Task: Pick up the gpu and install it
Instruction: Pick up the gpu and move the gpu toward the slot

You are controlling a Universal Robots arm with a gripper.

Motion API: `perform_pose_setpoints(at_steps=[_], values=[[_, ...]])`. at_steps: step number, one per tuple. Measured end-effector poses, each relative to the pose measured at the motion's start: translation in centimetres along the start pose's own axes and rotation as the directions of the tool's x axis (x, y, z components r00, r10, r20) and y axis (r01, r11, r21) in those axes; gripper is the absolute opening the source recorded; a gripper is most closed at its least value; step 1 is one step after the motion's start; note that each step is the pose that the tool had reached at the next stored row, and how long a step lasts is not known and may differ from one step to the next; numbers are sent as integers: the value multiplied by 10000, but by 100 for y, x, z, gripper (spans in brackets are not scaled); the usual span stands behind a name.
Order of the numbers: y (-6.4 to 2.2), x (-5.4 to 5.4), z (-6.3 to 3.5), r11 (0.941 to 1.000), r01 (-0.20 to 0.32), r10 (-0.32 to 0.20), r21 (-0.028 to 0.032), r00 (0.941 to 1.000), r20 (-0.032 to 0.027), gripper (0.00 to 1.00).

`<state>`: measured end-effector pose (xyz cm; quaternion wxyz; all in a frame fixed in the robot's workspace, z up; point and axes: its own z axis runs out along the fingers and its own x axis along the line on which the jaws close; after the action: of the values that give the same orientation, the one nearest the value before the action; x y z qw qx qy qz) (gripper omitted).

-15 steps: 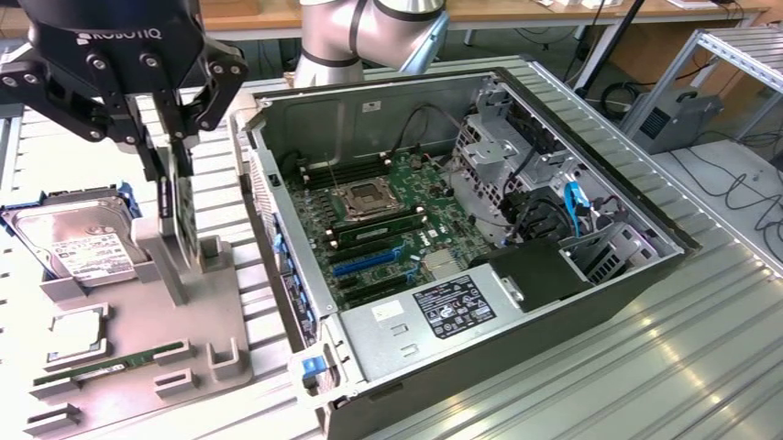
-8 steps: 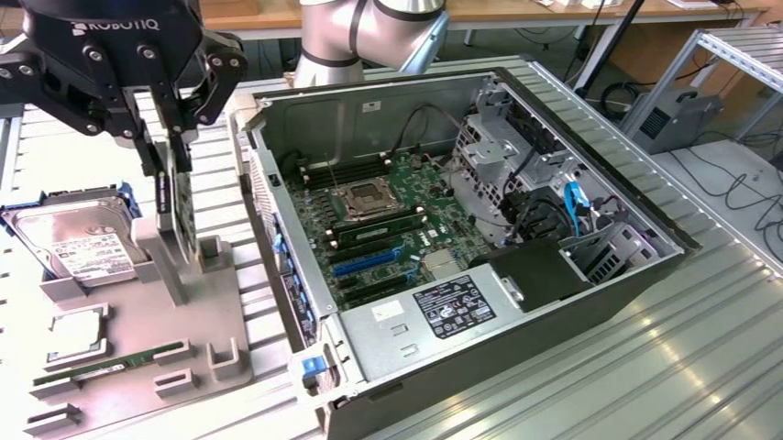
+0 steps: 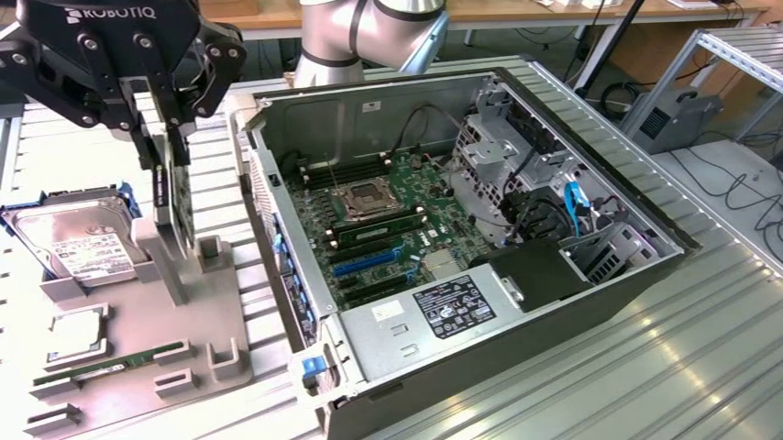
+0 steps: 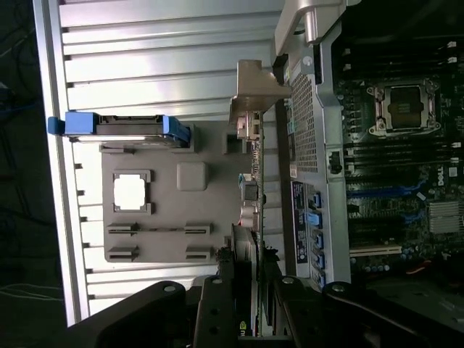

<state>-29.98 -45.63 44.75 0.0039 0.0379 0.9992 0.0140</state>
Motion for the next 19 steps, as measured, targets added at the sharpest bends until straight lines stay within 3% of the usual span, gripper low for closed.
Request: perform_pose_setpoints(at_steps=[19], values=[[4, -1, -128, 10000, 0, 0, 0, 10000, 0, 26]])
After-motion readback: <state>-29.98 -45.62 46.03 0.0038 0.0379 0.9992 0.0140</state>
